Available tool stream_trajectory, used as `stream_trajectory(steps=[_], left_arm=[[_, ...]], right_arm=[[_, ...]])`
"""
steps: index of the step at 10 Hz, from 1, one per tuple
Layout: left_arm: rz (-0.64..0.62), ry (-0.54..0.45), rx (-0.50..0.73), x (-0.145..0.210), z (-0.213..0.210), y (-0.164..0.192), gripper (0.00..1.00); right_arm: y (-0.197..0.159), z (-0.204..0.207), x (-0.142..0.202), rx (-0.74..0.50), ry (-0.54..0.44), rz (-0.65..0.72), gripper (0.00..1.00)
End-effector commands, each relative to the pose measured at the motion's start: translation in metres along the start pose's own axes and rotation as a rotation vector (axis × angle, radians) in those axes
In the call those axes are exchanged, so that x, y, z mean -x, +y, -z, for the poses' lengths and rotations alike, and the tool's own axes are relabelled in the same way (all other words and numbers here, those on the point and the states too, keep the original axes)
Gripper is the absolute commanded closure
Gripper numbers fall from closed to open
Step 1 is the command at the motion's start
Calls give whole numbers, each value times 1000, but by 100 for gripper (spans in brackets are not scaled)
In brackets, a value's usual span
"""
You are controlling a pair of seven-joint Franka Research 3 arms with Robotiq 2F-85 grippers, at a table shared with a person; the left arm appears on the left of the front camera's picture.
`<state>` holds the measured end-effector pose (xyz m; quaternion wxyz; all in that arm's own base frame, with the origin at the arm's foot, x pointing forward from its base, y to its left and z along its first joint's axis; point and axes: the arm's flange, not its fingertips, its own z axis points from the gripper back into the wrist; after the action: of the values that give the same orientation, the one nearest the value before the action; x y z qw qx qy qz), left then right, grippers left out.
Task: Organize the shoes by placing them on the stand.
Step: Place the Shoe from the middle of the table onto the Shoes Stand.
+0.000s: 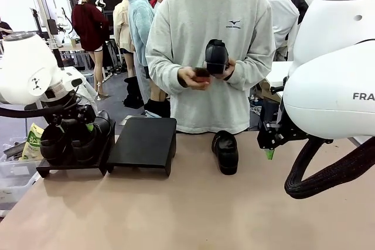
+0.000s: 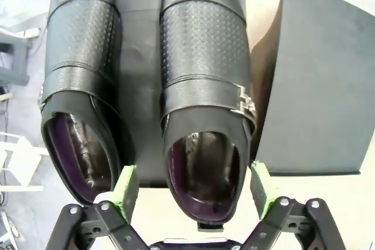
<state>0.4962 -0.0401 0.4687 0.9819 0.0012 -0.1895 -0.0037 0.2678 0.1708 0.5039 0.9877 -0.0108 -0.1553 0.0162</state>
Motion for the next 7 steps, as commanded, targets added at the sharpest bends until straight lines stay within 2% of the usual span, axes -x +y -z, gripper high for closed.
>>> stream_trajectory(steps=[1,2,3,7], left_arm=[[-10,-7,-16,2,-12,-1,0],[-39,5,-20,2,-14,1,0],[2,-9,0,0,-8,-1,0],[2,-9,0,0,-8,-1,0]], right_arm=[[1,4,0,-29,3,-5,0],[1,4,0,-29,3,-5,0],[1,4,0,-29,3,-5,0],[1,4,0,-29,3,-5,0]])
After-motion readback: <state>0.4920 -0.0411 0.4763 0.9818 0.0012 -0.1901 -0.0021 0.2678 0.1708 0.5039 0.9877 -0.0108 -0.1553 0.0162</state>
